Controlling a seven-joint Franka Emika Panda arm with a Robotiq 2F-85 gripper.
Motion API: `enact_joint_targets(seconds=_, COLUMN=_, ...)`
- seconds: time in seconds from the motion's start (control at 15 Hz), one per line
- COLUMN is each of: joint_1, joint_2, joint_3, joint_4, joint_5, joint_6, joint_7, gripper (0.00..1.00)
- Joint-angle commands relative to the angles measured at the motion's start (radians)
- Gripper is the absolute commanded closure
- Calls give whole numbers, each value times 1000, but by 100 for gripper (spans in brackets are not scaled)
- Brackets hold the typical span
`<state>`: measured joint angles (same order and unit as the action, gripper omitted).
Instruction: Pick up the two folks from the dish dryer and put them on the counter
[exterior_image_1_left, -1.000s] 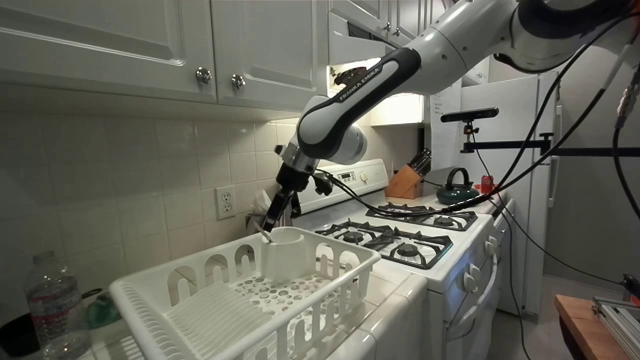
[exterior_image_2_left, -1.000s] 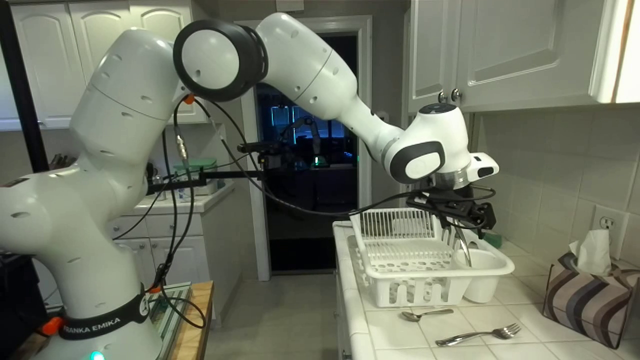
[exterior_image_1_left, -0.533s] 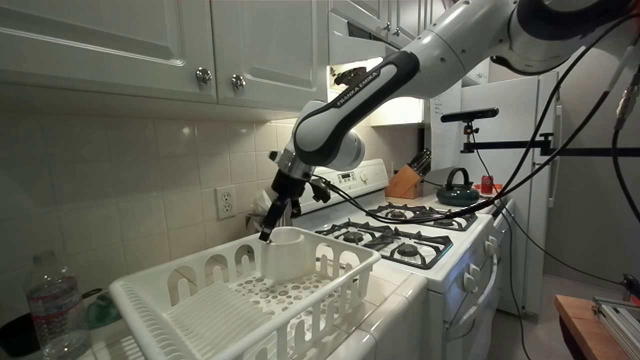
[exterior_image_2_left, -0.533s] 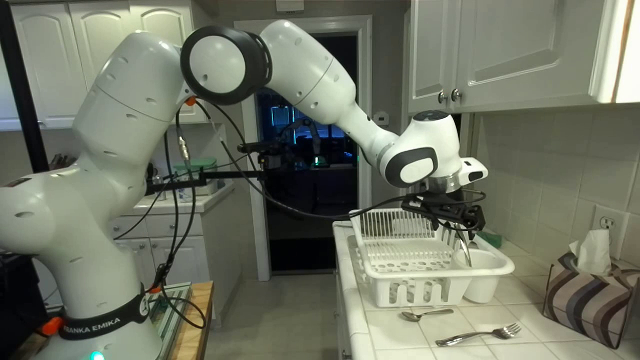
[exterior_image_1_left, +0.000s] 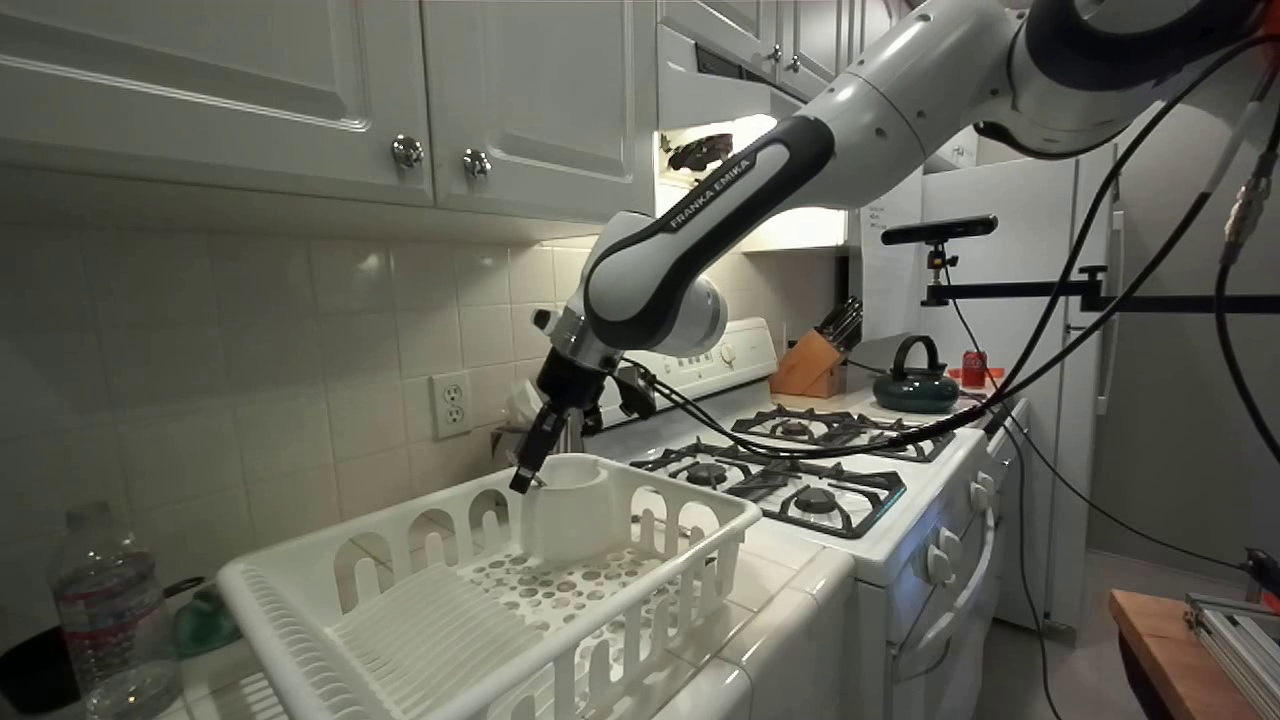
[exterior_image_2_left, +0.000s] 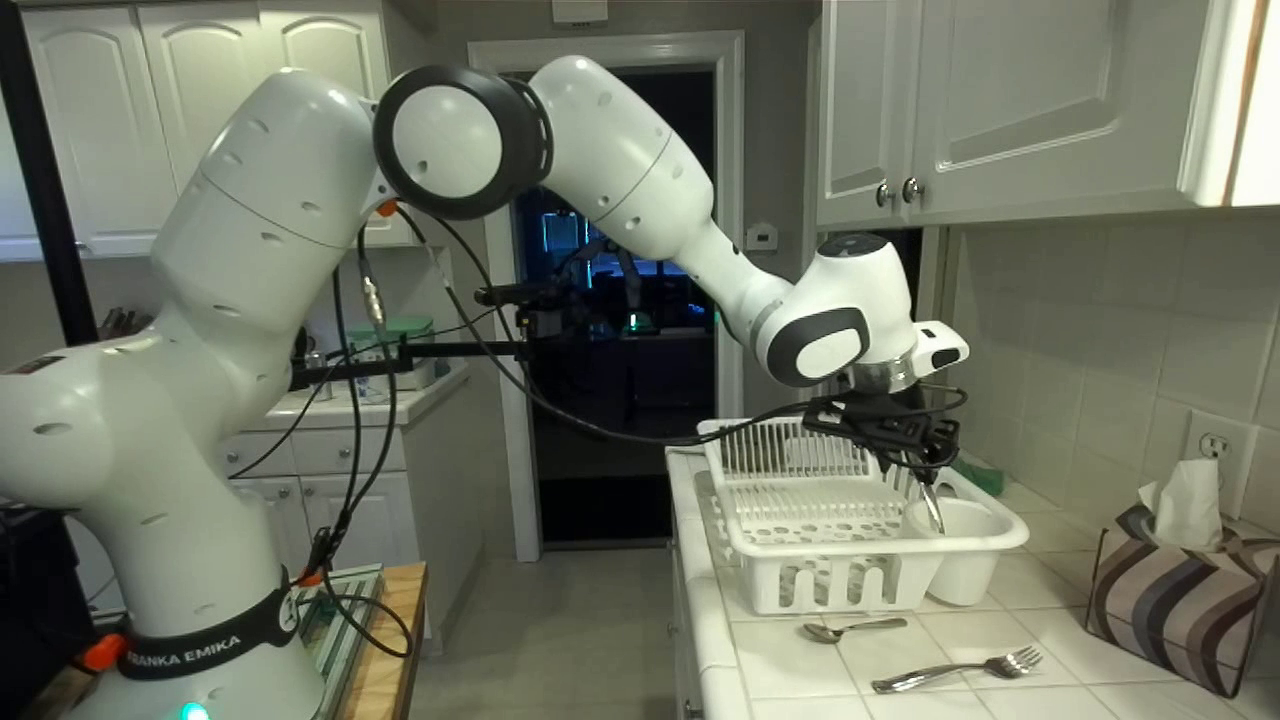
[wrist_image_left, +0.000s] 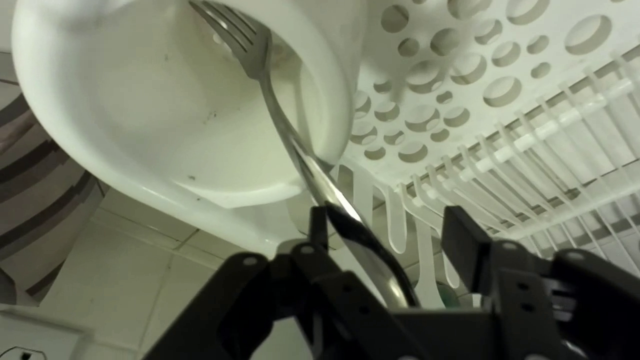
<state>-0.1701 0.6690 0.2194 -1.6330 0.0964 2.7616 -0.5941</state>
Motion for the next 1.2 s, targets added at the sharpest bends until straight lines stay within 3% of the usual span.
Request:
enact_joint_targets(seconds=0.0, joint_1=0, joint_2=9, joint_3=-4, joint_4=-2, joint_5=-36, joint_6=37, joint_7=1, gripper=69)
enact_joint_targets(seconds=0.07, joint_1=0, joint_2=9, joint_3=-6, joint_4=-2, joint_5=-40, joint_6=43, joint_7=3, gripper=58)
enact_joint_targets(seconds=0.13, joint_1=0, joint_2=9, joint_3=-8, joint_4=-2, joint_5=-44, joint_6=48, joint_7=5, gripper=32)
enact_joint_targets(seconds=0.27, joint_1=0, joint_2=11, joint_3=-7, joint_4=-3, joint_5=-49, joint_6=52, joint_7=6, gripper=29)
enact_joint_targets(seconds=0.33, joint_1=0, joint_2=11, joint_3=-6, joint_4=-4, joint_5=-52, joint_6=57, joint_7=6, gripper=32)
enact_joint_targets(seconds=0.47, joint_1=-1, joint_2=11, joint_3=-4, joint_4=-6, joint_5=-54, joint_6=64, joint_7=6, gripper=55)
enact_joint_targets(seconds=0.67, joint_1=-2, joint_2=10, joint_3=-3, joint_4=-8, joint_5=-56, joint_6=73, joint_7=6, gripper=74)
enact_joint_targets(seconds=0.93, joint_1=-7, joint_2=9, joint_3=0, joint_4=-8, joint_5=-65, joint_6=103, joint_7=8, gripper=87)
enact_joint_targets(seconds=1.13, joint_1=-7, joint_2=10, joint_3=-2, joint_4=-7, joint_5=-76, joint_6=117, joint_7=11, gripper=85)
